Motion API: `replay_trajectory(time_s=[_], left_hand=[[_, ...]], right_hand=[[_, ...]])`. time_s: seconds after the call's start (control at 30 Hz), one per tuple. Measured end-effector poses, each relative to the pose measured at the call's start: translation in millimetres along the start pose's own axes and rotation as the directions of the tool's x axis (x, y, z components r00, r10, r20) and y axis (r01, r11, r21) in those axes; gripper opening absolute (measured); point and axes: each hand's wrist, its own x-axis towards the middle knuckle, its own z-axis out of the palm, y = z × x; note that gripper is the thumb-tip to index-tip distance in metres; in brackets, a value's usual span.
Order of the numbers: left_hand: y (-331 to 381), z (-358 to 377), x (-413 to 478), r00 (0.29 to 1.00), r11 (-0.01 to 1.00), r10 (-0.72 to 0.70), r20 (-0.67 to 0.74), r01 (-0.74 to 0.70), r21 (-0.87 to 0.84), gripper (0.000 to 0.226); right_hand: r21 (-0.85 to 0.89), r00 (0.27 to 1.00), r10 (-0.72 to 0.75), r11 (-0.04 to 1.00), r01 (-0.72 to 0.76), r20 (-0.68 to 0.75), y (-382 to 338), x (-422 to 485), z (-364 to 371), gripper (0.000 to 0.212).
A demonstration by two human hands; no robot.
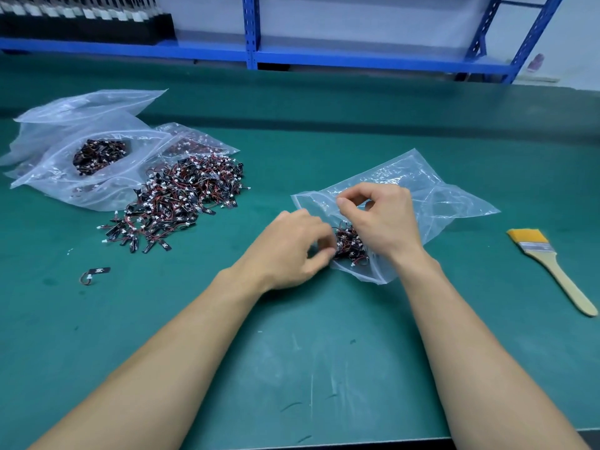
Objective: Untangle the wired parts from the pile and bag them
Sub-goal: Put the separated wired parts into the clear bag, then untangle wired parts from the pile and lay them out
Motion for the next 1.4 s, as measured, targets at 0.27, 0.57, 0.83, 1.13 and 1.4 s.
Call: replay_trajectory(time_s=[0.27,0.57,0.83,1.13,1.4], left_hand=[[18,25,5,0.99,0.99,0.074,0.123,-0.088,0.112,0.04],[4,3,1,0.999,0.999,0.033,-0.026,-0.034,-0.036,0.045],[0,-8,-6,0.995,0.999,-0.033,-0.091,0.032,-0.01,0.039],[-20,-17,-28,0.984,0.991,-0.123,-0.127,0.114,-0.075,0.033],[-72,-30,-45,0.855,0.874,-0.46,-0.24,0.483,0.044,0.028]], right_hand=[[0.12,0.994,0.113,0.987,-0.111,-0.009,-1,2,-3,0.014],[0.14,0.989,0.145,0.98,-0.143,0.002,1,2,-4,0.017],[0.079,0.993,0.107,0.991,-0.111,0.052,0,0,-9,0.011],[-0.527,0.791,0.468,0.82,-0.222,0.394,0,5,-41,0.081],[-0.343,0.931,0.06,0.937,0.072,0.361,-23,-2,-15,0.031]])
